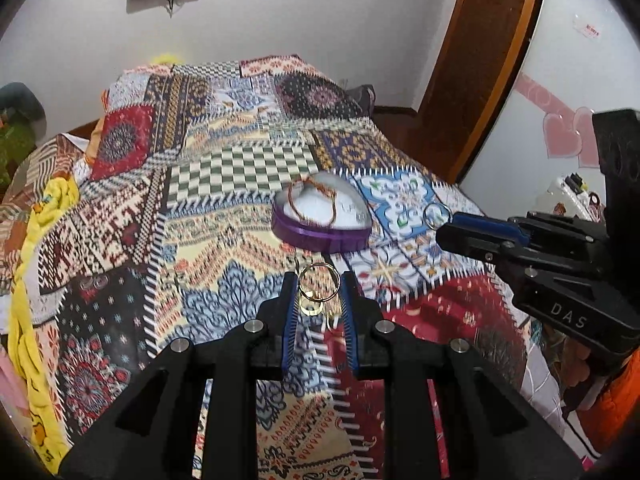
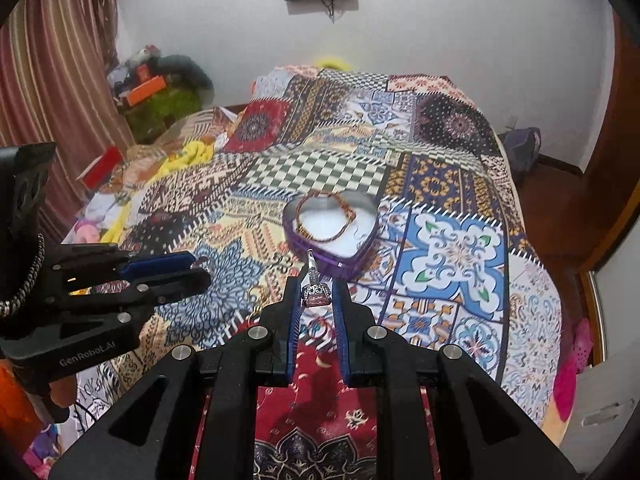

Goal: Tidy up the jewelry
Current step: 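Grasp the gold rings with the left tool while the right tool grasps the silver earring, then lower the rings into the tin and open the left tool while the right tool releases the earring there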

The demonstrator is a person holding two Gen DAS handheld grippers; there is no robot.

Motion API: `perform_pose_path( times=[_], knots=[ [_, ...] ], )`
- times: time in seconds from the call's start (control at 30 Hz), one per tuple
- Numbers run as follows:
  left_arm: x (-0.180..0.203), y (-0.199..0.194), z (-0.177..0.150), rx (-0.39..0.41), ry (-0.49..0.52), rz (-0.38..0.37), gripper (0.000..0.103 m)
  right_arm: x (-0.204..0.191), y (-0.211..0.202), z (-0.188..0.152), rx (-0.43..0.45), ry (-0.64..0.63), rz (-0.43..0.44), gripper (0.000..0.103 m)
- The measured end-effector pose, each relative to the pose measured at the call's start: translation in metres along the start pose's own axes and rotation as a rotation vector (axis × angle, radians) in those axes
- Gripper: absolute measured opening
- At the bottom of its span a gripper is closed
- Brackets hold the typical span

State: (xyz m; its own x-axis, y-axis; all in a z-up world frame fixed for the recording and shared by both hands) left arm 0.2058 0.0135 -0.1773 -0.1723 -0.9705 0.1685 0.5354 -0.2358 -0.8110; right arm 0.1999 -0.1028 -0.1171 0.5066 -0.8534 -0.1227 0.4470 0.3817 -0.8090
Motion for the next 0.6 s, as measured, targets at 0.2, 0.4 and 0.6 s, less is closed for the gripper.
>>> perform_pose_path(
  times=[0.2,0.4,0.6],
  knots=[
    [-0.002,-0.005,0.019,0.042,-0.006,-0.001,0.020,0.006,-0.005,0.013,0.036,0.007,-0.008,0.014],
    [-0.001,0.000,0.035,0.059,0.002,0.001,0.020,0.009,-0.002,0.023,0.054,0.000,-0.007,0.014],
    [-0.005,0.012,0.050,0.060,-0.006,-0.007,0.020,0.013,0.009,0.032,0.052,0.003,-0.001,0.014]
  ],
)
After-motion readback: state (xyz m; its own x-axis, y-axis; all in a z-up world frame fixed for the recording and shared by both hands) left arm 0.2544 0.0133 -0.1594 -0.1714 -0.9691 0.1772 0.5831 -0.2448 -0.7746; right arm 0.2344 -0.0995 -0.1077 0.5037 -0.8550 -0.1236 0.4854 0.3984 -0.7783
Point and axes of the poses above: each gripper's, at about its wrist camera, not at the fingertips, and y roughly the way its jaws point, x to its right, z to its top, the point moved 5 cm from there along y, roughly the way its jaws point, and after that the axes turned 7 degrees about -x, right-handed, at the moved point
